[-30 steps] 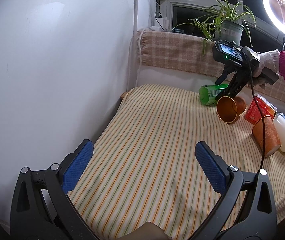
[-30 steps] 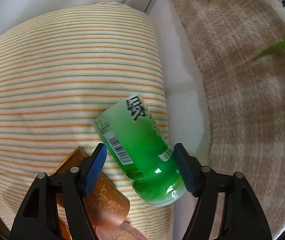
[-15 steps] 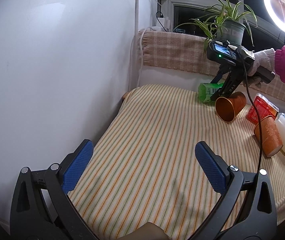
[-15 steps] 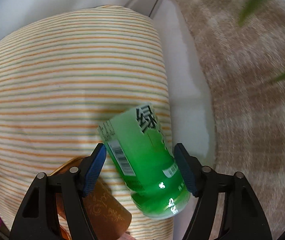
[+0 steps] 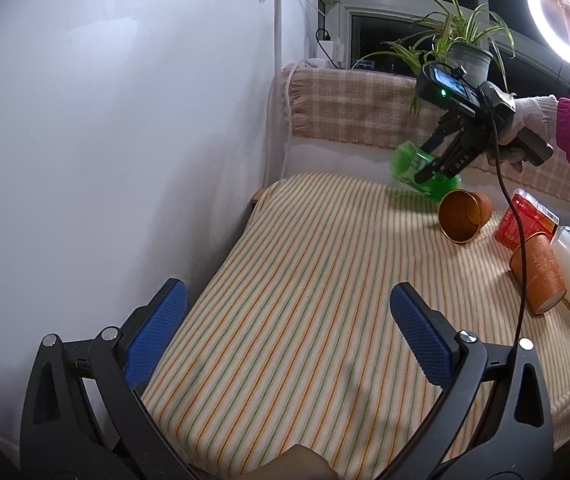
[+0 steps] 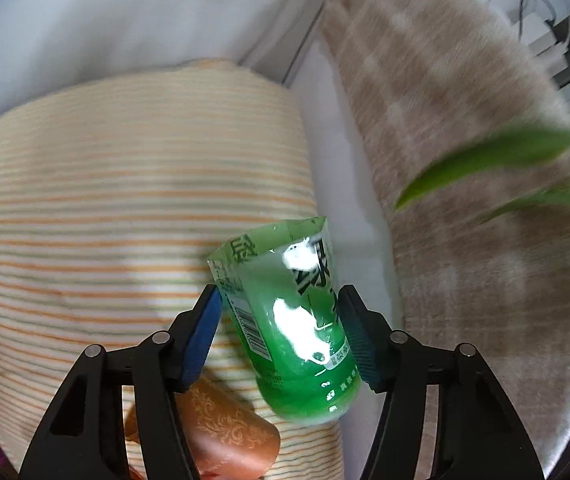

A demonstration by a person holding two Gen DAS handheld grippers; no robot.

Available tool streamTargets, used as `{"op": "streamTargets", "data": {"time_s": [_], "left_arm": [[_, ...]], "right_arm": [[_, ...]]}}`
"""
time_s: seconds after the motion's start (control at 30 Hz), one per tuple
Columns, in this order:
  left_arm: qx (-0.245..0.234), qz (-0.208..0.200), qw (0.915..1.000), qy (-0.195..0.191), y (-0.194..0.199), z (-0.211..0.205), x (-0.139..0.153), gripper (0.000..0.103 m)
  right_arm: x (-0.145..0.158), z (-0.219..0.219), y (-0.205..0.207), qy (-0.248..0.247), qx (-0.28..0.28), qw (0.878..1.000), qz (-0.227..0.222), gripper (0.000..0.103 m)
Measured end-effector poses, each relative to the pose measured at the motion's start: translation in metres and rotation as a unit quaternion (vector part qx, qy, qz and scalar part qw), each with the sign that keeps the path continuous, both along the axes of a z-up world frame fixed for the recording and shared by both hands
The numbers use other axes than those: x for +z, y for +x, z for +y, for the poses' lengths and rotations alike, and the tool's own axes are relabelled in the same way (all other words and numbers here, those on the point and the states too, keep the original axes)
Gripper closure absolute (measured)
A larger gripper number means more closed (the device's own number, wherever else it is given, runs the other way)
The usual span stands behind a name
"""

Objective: Flip cup upright
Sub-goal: 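Lift the green bottle with the right gripper and rotate it upright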

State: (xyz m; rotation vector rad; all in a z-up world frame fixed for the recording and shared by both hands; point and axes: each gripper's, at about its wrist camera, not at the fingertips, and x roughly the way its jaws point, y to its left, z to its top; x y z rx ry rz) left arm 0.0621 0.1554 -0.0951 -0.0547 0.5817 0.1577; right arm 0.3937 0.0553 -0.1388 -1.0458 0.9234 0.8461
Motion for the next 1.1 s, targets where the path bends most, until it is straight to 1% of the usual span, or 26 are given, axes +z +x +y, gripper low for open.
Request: {"op": "streamTargets", "data": {"time_s": [0.13,0.17,0.23,0.4,0.47,0.5,0.7,0.83,0.97,1.1], "left_arm": [[0.003,-0.007,1.0,0.006,-0.007,-0.002,0.009,0.0],[0.004,-0.01,0.9999,0.008,-0.009,-0.002,0.012,0.0],[0.006,-0.015,0.9998,0.011,-0.015,-0.004,0.018,0.0],[0.003,-0.031,0.9993,0.018,-0.033,-0.01,0.036,0.0],[0.002,-0.039,0.9991,0.015,-0.042,-0.012,0.044,0.0],[0.001,-0.044,0.999,0.013,-0.046,-0.013,0.049,0.0],[0.004,-0.07,0.9974,0.016,-0.072,-0.015,0.069,0.0],[-0.002,-0.076,0.9967,0.026,-0.086,-0.019,0.076,0.0],[-0.019,-0.083,0.9959,0.03,-0.092,-0.031,0.081,0.0],[-0.05,-0.079,0.9956,0.012,-0.096,-0.04,0.085,0.0]], "right_arm": [[0.024,0.006,-0.02,0.047,0.004,0.999,-0.011,0.045],[0.029,0.002,-0.016,0.056,0.006,0.998,-0.015,0.045],[0.044,0.002,-0.025,0.082,0.007,0.996,-0.018,0.045],[0.082,-0.012,-0.057,0.142,0.01,0.99,-0.024,0.045],[0.102,-0.021,-0.093,0.162,0.007,0.986,-0.026,0.045],[0.11,-0.025,-0.103,0.174,0.005,0.984,-0.026,0.045],[0.156,-0.069,-0.179,0.258,-0.006,0.966,-0.031,0.045],[0.171,-0.092,-0.226,0.3,-0.012,0.953,-0.035,0.045],[0.186,-0.124,-0.267,0.34,-0.043,0.939,-0.026,0.045],[0.191,-0.169,-0.304,0.398,-0.09,0.913,0.003,0.045]]}}
